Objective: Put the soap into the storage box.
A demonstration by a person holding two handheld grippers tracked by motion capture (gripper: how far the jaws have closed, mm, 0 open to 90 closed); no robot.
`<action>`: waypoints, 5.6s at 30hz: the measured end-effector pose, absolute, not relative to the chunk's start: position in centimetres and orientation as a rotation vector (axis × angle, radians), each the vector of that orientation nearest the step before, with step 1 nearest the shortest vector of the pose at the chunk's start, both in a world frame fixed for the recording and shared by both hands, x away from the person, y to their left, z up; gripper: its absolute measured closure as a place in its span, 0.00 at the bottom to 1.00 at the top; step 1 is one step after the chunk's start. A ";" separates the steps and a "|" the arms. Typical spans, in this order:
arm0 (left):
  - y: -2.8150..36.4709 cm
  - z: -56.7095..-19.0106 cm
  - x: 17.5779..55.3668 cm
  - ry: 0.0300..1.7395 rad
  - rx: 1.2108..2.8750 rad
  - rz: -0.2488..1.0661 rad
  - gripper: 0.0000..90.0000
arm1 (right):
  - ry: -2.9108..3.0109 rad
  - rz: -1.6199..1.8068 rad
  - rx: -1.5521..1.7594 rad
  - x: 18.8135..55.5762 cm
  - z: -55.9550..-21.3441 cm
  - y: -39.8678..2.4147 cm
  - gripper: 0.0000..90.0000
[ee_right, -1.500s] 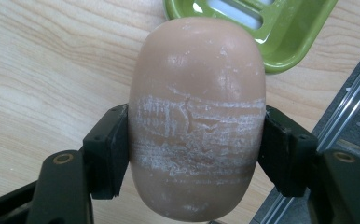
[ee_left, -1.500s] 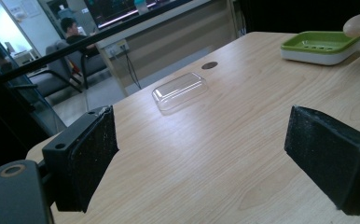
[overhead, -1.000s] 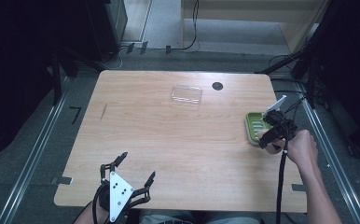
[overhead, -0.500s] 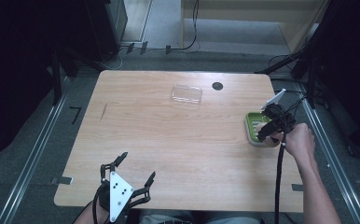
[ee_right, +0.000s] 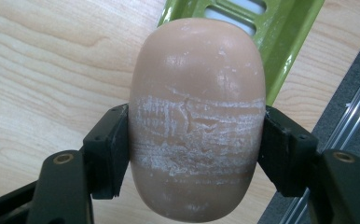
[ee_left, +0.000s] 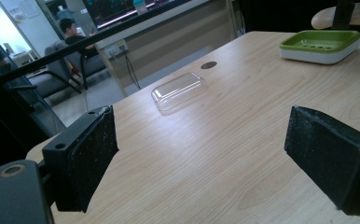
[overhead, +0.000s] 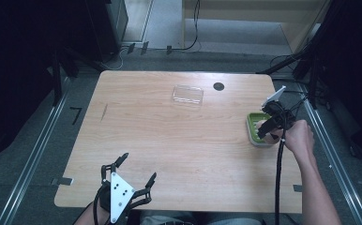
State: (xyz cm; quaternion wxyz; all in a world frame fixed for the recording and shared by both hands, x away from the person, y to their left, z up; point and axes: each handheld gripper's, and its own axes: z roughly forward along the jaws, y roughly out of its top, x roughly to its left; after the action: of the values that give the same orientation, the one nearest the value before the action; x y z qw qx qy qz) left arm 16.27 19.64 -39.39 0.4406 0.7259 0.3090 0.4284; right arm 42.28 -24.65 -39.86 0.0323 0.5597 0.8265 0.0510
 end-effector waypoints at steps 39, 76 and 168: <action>19.7 -39.4 16.3 0.768 1.802 1.063 0.11 | 2.482 0.212 1.845 45.9 -41.7 -25.0 0.37; 19.6 -39.4 16.2 0.764 1.801 1.068 0.11 | 2.398 0.322 1.990 47.0 -44.0 -26.2 0.37; 19.5 -39.4 16.3 0.750 1.810 1.068 0.11 | 2.453 0.208 1.836 40.0 -40.6 -24.3 0.09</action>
State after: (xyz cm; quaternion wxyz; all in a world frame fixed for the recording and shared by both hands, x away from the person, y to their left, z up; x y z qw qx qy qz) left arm 16.29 19.52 -39.43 0.4394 0.7286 0.3020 0.4300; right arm 40.05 -24.30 -40.64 0.0353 0.5974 0.7983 0.0677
